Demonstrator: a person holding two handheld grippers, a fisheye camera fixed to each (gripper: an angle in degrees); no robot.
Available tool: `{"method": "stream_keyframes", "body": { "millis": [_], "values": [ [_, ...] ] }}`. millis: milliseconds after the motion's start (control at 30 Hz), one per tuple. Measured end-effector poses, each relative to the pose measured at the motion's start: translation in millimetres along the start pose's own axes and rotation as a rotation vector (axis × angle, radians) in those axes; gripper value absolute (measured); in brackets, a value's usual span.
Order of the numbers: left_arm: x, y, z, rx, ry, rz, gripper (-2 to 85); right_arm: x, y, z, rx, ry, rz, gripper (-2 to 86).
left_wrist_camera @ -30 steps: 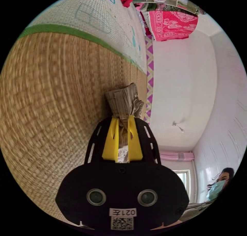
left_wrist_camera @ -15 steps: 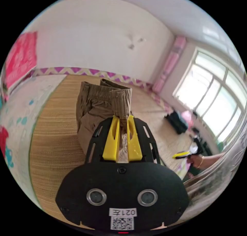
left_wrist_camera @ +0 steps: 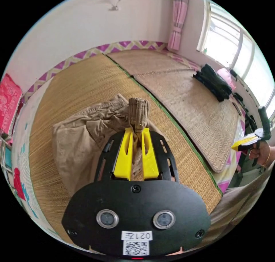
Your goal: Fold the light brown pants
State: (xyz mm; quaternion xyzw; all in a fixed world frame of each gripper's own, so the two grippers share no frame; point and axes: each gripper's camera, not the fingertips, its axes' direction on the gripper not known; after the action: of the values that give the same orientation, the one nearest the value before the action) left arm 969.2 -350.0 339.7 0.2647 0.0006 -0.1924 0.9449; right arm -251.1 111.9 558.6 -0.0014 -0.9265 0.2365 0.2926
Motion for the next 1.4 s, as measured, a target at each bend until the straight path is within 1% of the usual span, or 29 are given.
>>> {"method": "stream_keyframes", "body": {
  "millis": [67, 133, 167, 200, 233, 300, 333, 367, 400, 433, 467, 500, 533, 567, 600, 700, 767, 833, 867, 900, 967, 1033, 1100, 1133, 1200, 1267, 1333, 1367, 1400],
  "values": [
    [0, -8, 18, -0.038, 0.013, 0.016, 4.9, 9, 5, 4, -0.004, -0.012, 0.018, -0.7],
    [3, -9, 66, -0.206, 0.037, 0.057, 5.6, 14, 9, 8, 0.0, -0.031, 0.015, -0.7],
    [0, -4, 83, -0.236, 0.049, 0.067, 6.1, 14, 9, 9, 0.001, -0.033, 0.009, -0.7],
    [-8, -2, 76, -0.172, 0.057, 0.051, 7.5, 12, 9, 12, -0.001, -0.033, -0.007, -0.7],
    [-11, -3, 76, -0.178, 0.09, 0.057, 8.6, 9, 7, 16, -0.002, -0.039, -0.027, -0.7],
    [-35, -4, 70, -0.185, 0.285, 0.047, 13.7, 1, 1, 24, -0.001, -0.063, -0.069, -0.6],
    [-44, -2, 65, -0.166, 0.342, 0.031, 14.4, -5, -7, 30, 0.0, -0.088, -0.102, -0.6],
    [-65, 4, 50, -0.097, 0.458, -0.015, 15.9, -9, -12, 33, 0.002, -0.106, -0.118, -0.6],
    [-89, 13, 28, -0.005, 0.527, -0.059, 16.0, -19, -24, 41, 0.011, -0.141, -0.158, -0.6],
    [-101, 18, 16, 0.035, 0.529, -0.078, 16.1, -32, -38, 49, 0.025, -0.169, -0.206, -0.6],
    [-127, 29, -7, 0.098, 0.473, -0.12, 15.5, -40, -46, 54, 0.031, -0.182, -0.231, -0.6],
    [-157, 40, -23, 0.124, 0.389, -0.164, 14.8, -59, -62, 67, 0.037, -0.203, -0.287, -0.6],
    [-172, 46, -28, 0.121, 0.344, -0.19, 14.4, -79, -78, 82, 0.047, -0.218, -0.351, -0.6],
    [-204, 56, -29, 0.085, 0.252, -0.239, 13.9, -90, -86, 90, 0.054, -0.217, -0.385, -0.6],
    [-236, 64, -24, 0.053, 0.2, -0.283, 13.7, -113, -99, 109, 0.069, -0.183, -0.446, -0.6],
    [-303, 67, -5, 0.062, 0.19, -0.331, 13.6, -157, -123, 169, 0.1, -0.053, -0.546, -0.7],
    [-328, 60, 12, 0.054, 0.151, -0.317, 12.9, -165, -132, 218, 0.026, 0.008, -0.553, -0.8],
    [-358, 63, 41, -0.015, 0.109, -0.369, 8.1, -141, -126, 291, -0.124, 0.122, -0.492, -0.9],
    [-384, 78, 64, -0.089, 0.074, -0.472, 4.1, -134, -117, 292, -0.055, 0.087, -0.502, -0.9],
    [-406, 93, 81, -0.114, 0.148, -0.533, 0.6, -122, -103, 296, 0.014, 0.053, -0.511, -0.9],
    [-427, 105, 92, -0.104, 0.216, -0.588, -0.3, -128, -93, 304, 0.015, 0.104, -0.555, -0.9],
    [-434, 110, 95, -0.1, 0.218, -0.562, -0.4, -135, -91, 314, -0.016, 0.154, -0.569, -0.8],
    [-444, 124, 85, -0.051, 0.244, -0.528, 0.1, -130, -98, 308, -0.056, 0.117, -0.514, -0.7],
    [-447, 129, 80, -0.032, 0.254, -0.519, 0.4, -126, -98, 297, -0.024, 0.112, -0.497, -0.6],
    [-464, 158, 54, 0.036, 0.27, -0.534, 6.5, -117, -96, 278, 0.085, 0.13, -0.484, -0.1],
    [-480, 191, 40, 0.038, 0.287, -0.604, 11.9, -96, -104, 269, 0.117, 0.113, -0.431, 0.7],
    [-493, 228, 36, -0.015, 0.325, -0.676, 16.9, -53, -124, 266, 0.094, 0.03, -0.317, 6.4],
    [-500, 255, 36, -0.043, 0.369, -0.718, 17.8, -40, -129, 267, 0.088, 0.018, -0.279, 8.7],
    [-505, 280, 39, -0.07, 0.418, -0.753, 18.4, -14, -141, 274, 0.053, -0.005, -0.206, 13.5]
  ]
}}
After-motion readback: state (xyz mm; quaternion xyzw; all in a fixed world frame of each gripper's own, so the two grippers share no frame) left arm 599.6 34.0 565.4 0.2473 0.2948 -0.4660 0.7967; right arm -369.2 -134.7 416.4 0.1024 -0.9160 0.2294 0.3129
